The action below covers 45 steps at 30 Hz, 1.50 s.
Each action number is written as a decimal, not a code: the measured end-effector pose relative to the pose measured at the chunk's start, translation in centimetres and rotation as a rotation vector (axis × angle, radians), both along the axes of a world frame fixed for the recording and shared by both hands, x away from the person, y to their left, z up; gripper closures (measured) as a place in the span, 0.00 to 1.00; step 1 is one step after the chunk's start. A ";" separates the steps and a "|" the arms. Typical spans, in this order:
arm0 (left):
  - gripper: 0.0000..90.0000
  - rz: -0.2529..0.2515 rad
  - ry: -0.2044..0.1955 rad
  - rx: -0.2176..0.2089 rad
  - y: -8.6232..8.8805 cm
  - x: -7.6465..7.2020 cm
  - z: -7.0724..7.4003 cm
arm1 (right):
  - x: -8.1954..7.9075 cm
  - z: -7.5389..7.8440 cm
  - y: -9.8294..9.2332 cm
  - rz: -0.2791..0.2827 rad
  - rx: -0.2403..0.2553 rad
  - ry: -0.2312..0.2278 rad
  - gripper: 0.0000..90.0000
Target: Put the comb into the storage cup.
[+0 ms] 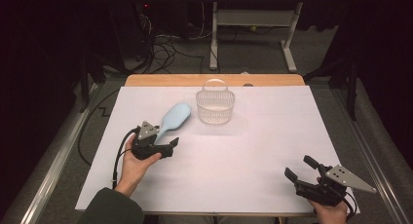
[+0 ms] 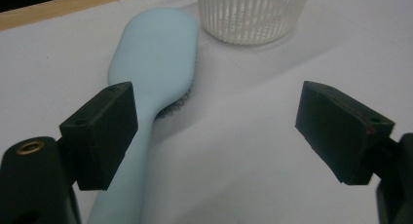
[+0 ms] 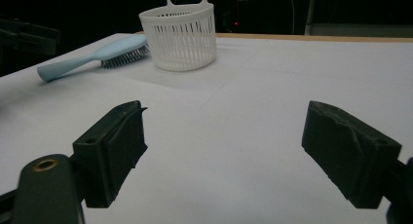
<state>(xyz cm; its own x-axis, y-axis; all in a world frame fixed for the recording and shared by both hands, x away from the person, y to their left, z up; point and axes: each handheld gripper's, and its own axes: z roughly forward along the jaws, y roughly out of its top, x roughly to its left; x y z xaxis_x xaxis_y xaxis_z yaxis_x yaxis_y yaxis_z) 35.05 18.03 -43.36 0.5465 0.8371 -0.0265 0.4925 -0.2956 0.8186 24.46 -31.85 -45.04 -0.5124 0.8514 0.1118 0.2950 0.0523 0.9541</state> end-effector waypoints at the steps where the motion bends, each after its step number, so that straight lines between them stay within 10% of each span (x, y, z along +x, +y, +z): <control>1: 0.18 0.003 0.007 0.008 0.0 0.2 0.1 | 0.0 0.0 0.0 -0.001 0.000 0.000 0.18; 18: 0.18 0.000 0.101 0.143 0.1 3.3 1.2 | 0.0 0.0 -0.1 -0.009 0.002 0.001 0.18; 45: 0.30 -0.019 0.267 0.220 0.6 6.8 0.7 | 0.2 -0.1 -0.1 -0.010 -0.011 0.028 0.19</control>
